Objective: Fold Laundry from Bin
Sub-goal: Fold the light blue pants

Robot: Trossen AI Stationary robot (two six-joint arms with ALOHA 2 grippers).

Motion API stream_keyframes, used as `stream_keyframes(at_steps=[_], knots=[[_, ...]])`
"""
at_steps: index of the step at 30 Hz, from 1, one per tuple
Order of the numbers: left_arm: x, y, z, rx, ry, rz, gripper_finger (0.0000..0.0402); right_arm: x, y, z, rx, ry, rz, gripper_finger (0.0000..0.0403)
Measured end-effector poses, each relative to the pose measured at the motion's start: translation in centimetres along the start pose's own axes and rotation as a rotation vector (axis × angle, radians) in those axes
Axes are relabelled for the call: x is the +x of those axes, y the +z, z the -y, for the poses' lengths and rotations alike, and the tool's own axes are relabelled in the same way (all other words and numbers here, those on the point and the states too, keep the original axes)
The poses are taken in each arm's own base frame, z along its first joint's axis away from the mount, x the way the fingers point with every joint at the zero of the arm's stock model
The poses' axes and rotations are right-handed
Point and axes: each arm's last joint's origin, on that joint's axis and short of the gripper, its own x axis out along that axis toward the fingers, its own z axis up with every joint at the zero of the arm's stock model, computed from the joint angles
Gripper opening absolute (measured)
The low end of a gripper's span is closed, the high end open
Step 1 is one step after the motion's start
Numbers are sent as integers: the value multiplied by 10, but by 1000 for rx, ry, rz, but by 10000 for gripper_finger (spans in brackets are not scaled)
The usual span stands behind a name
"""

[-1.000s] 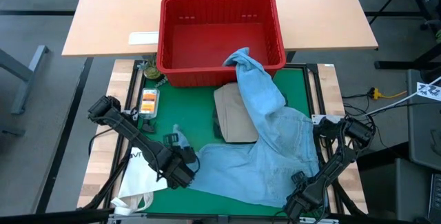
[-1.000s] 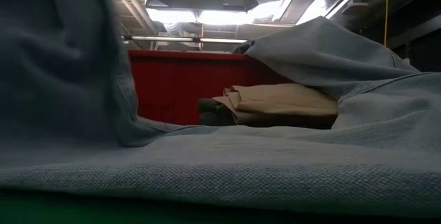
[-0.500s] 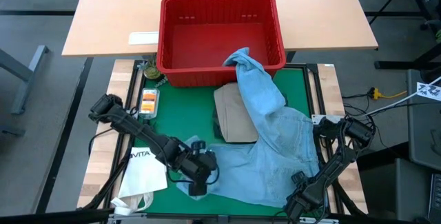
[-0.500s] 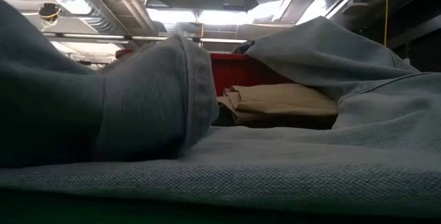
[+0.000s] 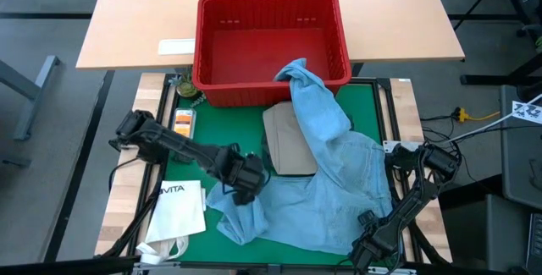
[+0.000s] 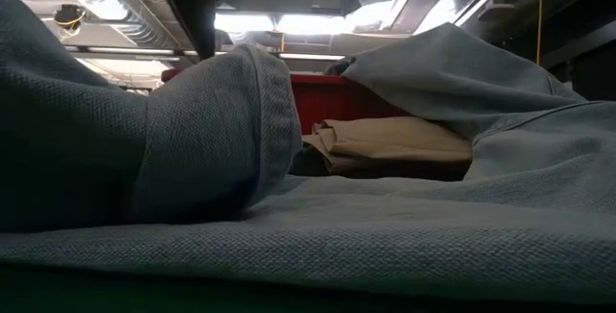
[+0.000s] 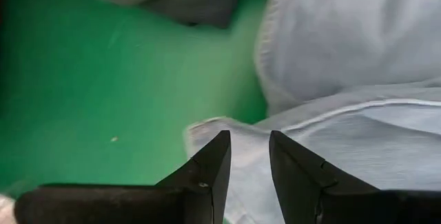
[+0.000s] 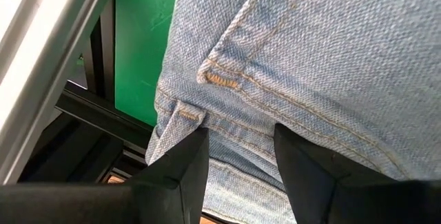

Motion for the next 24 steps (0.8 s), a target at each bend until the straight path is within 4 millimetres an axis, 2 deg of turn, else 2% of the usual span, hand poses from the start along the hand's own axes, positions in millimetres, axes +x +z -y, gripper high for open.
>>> stream_keyframes(at_steps=[5,15,24], knots=[[6,10,-19,-30,31,-37,96,0,0,0,0,-1,0,166],[19,22,-45,-8,-85,-159,96,0,0,0,0,-15,9,166],[52,7,-53,-31,-117,-282,96,0,0,0,0,-16,9,166]])
